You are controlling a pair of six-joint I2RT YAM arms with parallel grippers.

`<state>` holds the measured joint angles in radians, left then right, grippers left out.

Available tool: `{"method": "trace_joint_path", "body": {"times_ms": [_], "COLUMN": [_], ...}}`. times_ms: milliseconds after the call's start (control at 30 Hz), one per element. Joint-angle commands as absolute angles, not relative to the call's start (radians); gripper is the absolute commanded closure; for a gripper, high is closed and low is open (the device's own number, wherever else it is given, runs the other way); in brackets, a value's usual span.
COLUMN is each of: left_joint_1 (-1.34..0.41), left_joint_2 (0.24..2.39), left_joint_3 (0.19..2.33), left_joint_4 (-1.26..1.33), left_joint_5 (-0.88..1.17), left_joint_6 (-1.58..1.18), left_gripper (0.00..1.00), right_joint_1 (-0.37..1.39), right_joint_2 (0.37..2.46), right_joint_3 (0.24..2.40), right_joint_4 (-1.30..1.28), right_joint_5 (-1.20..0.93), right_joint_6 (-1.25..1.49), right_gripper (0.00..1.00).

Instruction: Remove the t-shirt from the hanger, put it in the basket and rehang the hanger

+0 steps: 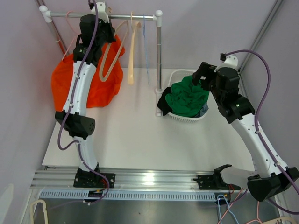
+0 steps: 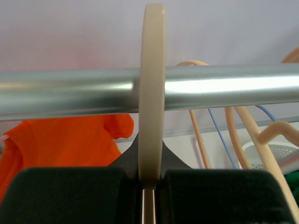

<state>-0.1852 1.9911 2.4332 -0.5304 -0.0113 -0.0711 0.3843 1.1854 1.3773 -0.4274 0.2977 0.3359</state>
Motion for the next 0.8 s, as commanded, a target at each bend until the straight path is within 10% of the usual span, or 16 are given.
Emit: {"method": "trace_joint_path", "body": {"times_ms": [0,200,333,400,767], "left_joint_1": [-0.213,-0.224,-0.225,-0.219,-0.059], "left_joint_2": [1.999,1.907,1.833,1.775,1.344], "left_joint_3": [2.456,2.333,2.26,2.232,1.849], "left_joint_4": [-0.462,-0.436,-0.451,-0.46,-0.39], "left_joint_5": [0.067,0.303,0.266,0.25,0.107], "left_joint_6": [-0.064,-0.092,-0.109,-0.106,-0.1], "left_gripper": [1.0,0.98,0.29,0.18,0.01], "right_joint_1": [0.39,0.39,0.394,0.402,0.463], "right_joint_2": [1.132,1.103,1.097,1.101,1.1], "right_joint_3": [1.347,1.338,1.341,1.35,1.361], "right_joint_4": [-0.38,-0.408,-0.419,-0.426,-0.439], "right_joint_5": [0.275,0.287,0.268,0.259,0.248], "right_joint_6": [0.33,0.342,0.367,0.371,0.385], "right_gripper": [0.0,0.0,0.01,0.01,0.01]}}
